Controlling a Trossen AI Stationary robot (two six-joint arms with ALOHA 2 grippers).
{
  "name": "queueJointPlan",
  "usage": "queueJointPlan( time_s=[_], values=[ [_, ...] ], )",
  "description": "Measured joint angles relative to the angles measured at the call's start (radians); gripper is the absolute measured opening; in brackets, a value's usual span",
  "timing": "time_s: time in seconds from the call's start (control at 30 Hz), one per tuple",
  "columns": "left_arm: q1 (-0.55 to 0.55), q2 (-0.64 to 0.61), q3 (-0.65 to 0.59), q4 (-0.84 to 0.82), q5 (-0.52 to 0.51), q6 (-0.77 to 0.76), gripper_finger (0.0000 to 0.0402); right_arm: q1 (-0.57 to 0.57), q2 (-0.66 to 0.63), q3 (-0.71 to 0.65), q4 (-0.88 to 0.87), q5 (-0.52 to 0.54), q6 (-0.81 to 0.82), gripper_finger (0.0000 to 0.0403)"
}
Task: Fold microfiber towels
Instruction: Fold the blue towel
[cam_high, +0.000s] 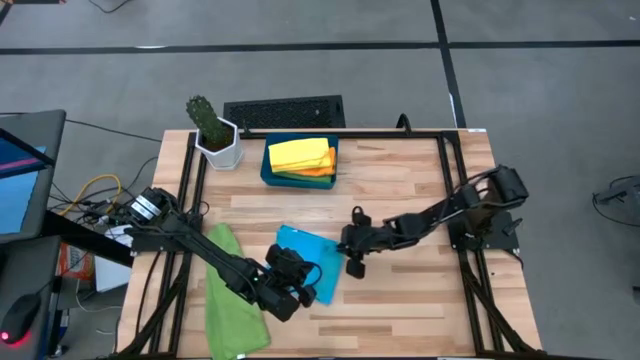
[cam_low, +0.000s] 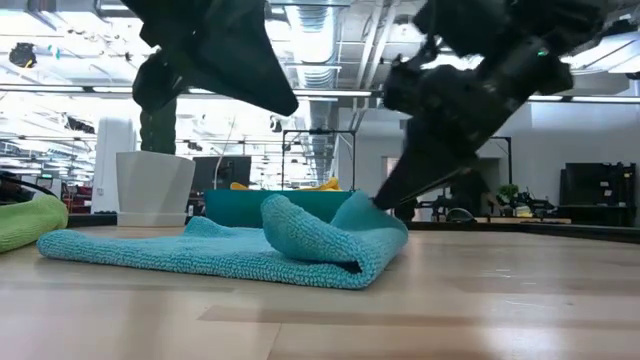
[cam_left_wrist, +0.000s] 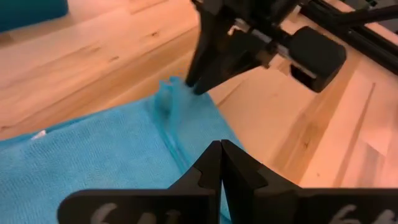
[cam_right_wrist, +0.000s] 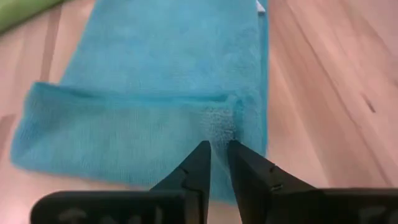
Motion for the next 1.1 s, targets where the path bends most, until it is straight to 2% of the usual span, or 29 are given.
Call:
queueJointPlan(
  time_s=[0.13, 0.23, 0.5, 0.67, 0.87, 1.1],
  values=[
    [0.0, 0.0, 0.0, 0.026, 0.018, 0.004, 0.0, -0.023, 0.083, 0.061, 0.002, -0.028, -0.01, 0.0081],
    [0.0, 0.0, 0.0, 0.1, 0.044, 0.064, 0.0, -0.041, 0.126, 0.101, -0.005, -0.045, -0.012, 0.0081],
    [-0.004, 0.052, 0.003, 0.287, 0.061, 0.178, 0.0, -0.073, 0.135, 0.12, -0.009, -0.049, 0.003, 0.0081],
    [-0.006, 0.128, 0.017, 0.292, 0.12, 0.171, 0.0, -0.086, 0.135, 0.12, -0.013, -0.065, 0.015, 0.0081],
    [-0.005, 0.155, 0.048, 0.187, 0.19, 0.155, 0.0, -0.075, 0.143, 0.12, -0.004, -0.073, 0.015, 0.0081],
    [-0.01, 0.184, 0.048, 0.159, 0.278, 0.131, 0.0, -0.097, 0.143, 0.119, -0.001, -0.077, 0.015, 0.0081]
  ],
)
